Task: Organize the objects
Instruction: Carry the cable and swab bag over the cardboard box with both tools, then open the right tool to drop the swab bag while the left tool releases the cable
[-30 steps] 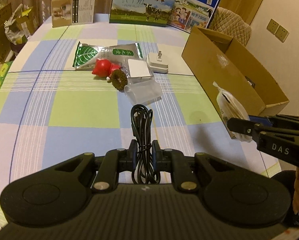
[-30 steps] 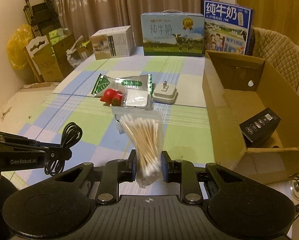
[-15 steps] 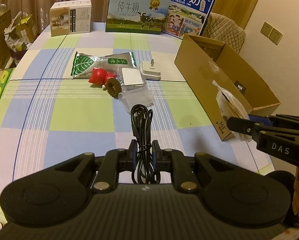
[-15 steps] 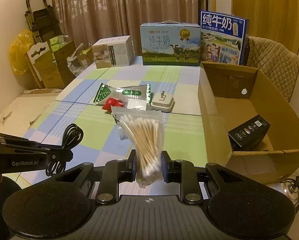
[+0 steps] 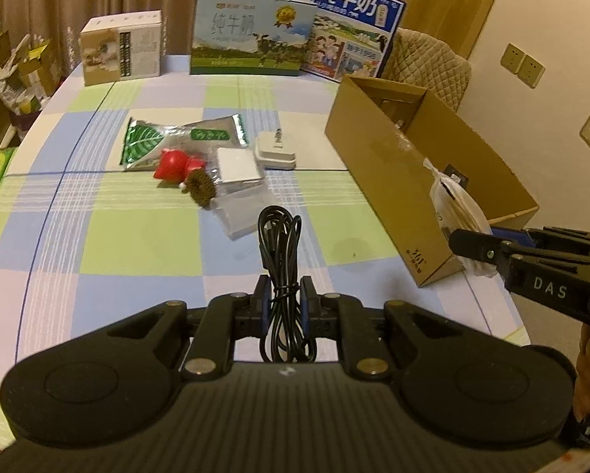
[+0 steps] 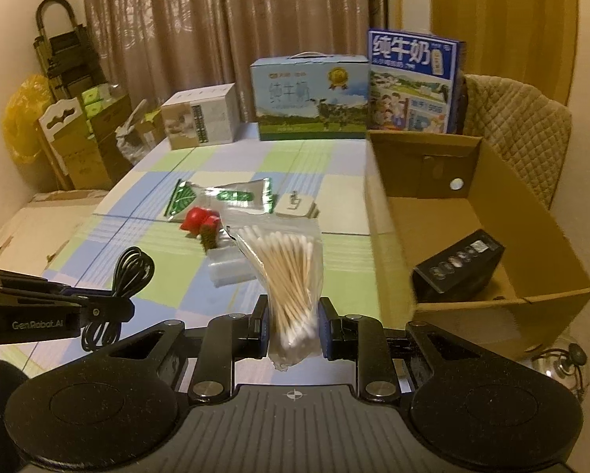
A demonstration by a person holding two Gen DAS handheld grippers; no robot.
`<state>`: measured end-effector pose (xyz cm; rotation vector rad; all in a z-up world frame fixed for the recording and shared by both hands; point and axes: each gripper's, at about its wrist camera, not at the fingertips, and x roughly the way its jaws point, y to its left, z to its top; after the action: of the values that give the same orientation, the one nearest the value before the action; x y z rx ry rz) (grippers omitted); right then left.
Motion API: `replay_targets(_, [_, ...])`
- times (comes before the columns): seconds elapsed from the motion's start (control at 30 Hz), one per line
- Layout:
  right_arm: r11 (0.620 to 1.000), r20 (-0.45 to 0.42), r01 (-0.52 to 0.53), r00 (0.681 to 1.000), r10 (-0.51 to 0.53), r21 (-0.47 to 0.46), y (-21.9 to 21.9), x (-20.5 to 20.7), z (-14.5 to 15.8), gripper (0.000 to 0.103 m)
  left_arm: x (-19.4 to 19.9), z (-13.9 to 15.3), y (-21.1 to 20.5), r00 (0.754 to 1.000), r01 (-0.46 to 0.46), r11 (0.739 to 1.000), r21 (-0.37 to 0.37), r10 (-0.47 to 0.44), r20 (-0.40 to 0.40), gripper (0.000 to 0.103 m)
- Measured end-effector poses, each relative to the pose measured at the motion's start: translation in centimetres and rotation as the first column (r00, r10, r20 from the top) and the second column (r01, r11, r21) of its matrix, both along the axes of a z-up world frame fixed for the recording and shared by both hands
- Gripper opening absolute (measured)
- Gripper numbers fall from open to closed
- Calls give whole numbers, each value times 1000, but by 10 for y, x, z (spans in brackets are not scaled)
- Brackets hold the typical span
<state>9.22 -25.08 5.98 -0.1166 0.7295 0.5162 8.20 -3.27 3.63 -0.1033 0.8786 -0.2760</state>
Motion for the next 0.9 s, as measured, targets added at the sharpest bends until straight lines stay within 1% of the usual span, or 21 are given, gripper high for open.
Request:
replay_targets(0.23, [996, 29, 89, 996, -89, -5, -35, 15, 15, 21, 17, 10, -32, 998, 60, 998, -15, -60, 20, 11])
replay_targets(0.43, [987, 50, 159, 986, -157, -28, -69, 32, 27, 21, 33, 23, -71, 991, 125, 992, -31, -124, 46, 11])
replay_targets(0.63, [981, 69, 189, 980, -186, -39, -95, 42, 34, 21, 49, 29, -108, 983, 176, 983, -52, -173, 53, 11])
replay_targets(0.9, [974, 71, 225, 972, -222, -31, -125, 58, 36, 21, 69, 36, -150, 974, 223, 973, -55, -220, 57, 11])
